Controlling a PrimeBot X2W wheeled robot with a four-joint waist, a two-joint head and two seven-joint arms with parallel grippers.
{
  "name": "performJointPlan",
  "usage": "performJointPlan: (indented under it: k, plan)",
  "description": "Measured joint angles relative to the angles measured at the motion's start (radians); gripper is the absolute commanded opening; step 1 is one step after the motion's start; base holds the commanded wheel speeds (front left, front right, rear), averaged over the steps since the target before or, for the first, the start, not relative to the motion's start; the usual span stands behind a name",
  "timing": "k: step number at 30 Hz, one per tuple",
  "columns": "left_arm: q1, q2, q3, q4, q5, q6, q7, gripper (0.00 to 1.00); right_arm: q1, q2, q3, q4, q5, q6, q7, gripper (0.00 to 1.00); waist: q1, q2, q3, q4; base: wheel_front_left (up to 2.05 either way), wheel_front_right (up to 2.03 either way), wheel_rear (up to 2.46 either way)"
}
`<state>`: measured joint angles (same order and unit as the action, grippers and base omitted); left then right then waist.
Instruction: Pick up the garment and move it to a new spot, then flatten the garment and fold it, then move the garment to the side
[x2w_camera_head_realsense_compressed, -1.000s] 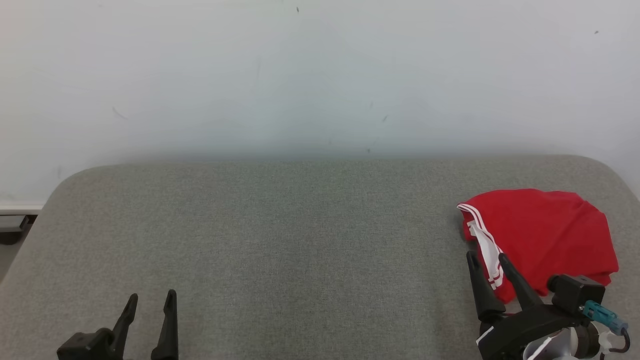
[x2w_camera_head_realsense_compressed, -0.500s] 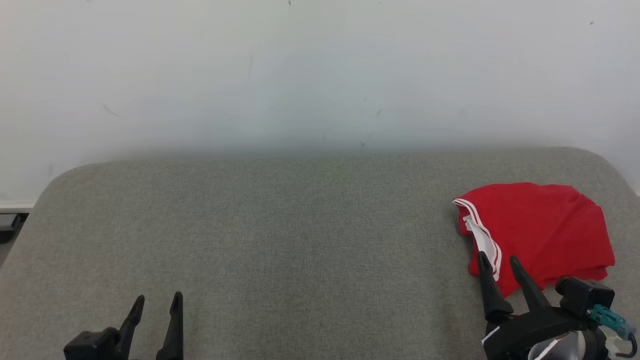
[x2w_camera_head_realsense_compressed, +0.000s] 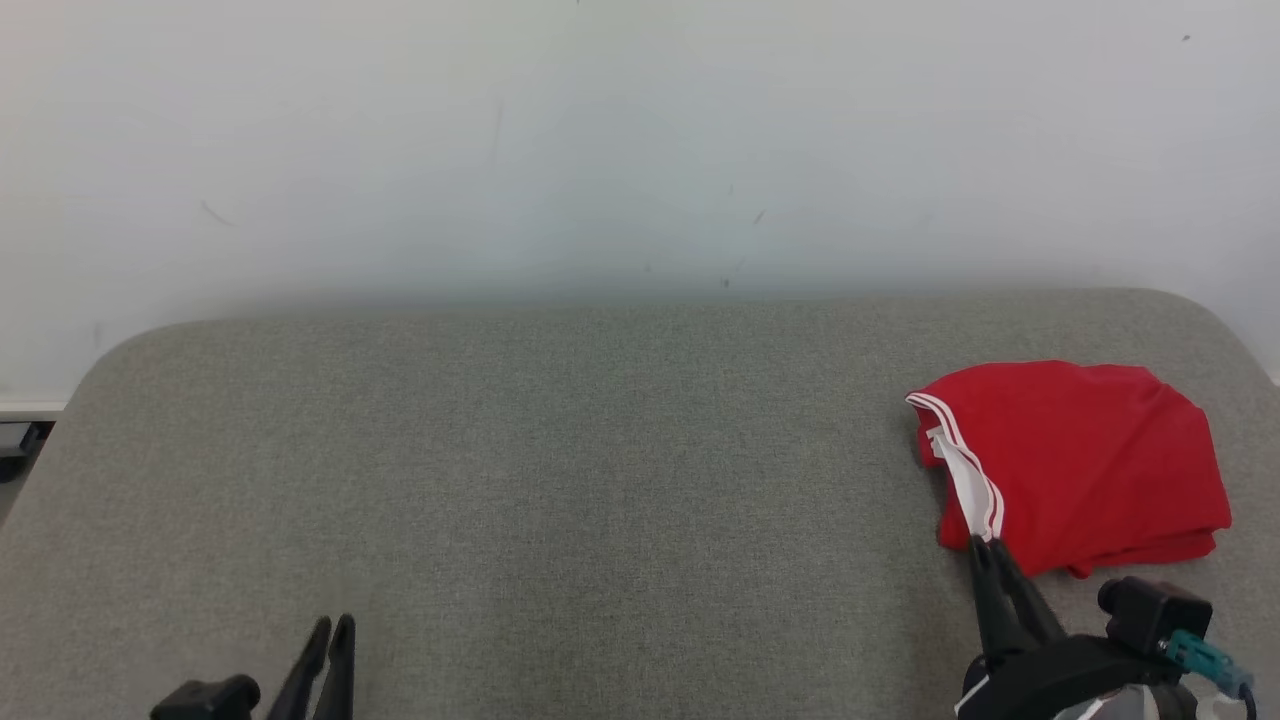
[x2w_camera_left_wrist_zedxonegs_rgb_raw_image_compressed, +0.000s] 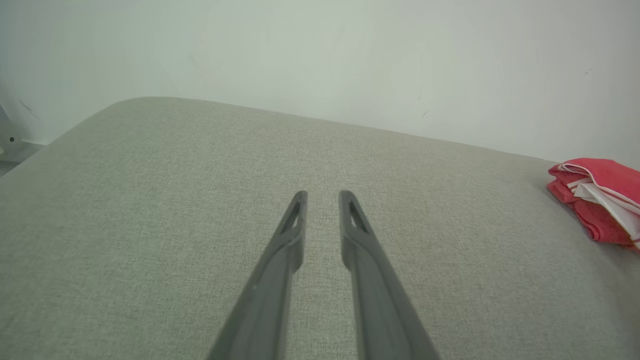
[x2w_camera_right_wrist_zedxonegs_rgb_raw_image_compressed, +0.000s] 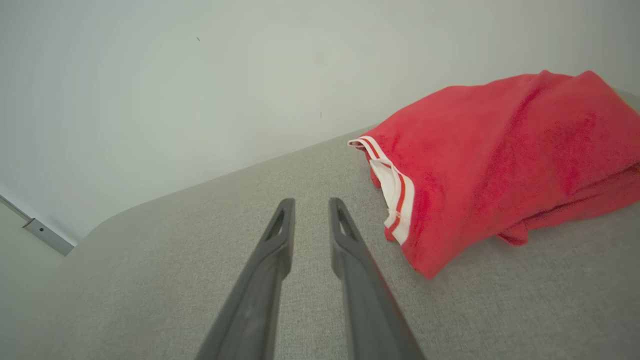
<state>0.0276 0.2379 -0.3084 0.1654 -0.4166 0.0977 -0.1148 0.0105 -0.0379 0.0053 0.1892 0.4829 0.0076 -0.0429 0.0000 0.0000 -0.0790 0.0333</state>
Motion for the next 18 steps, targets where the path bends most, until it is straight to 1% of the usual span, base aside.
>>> performJointPlan:
  k: [5, 13, 16, 17, 18]
  plan:
    - [0.014, -0.015, 0.009, 0.017, -0.014, -0.003, 0.009, 0.0, 0.021, 0.004, -0.002, 0.02, 0.016, 0.001, 0.001, 0.0, 0.0, 0.0, 0.002, 0.0, 0.0, 0.0, 0.0]
    - [0.009, -0.025, 0.042, 0.025, -0.119, -0.02, 0.028, 0.0, 0.02, 0.004, -0.012, 0.028, 0.115, 0.006, 0.016, 0.0, 0.0, 0.0, 0.01, -0.004, 0.0, 0.0, 0.0]
    - [0.009, -0.031, 0.051, 0.029, -0.136, -0.028, 0.035, 0.0, 0.02, 0.004, -0.014, 0.03, 0.137, 0.01, 0.017, 0.0, 0.0, 0.0, 0.011, -0.005, 0.0, 0.0, 0.0]
    - [0.009, -0.038, 0.061, 0.033, -0.169, -0.029, 0.038, 0.0, 0.019, 0.004, -0.018, 0.031, 0.158, 0.01, 0.023, 0.0, 0.0, 0.0, 0.013, -0.005, 0.0, 0.0, 0.0]
    - [0.009, -0.04, 0.066, 0.035, -0.179, -0.03, 0.042, 0.0, 0.018, 0.004, -0.019, 0.032, 0.172, 0.01, 0.026, 0.0, 0.0, 0.0, 0.014, -0.006, 0.0, 0.0, 0.0]
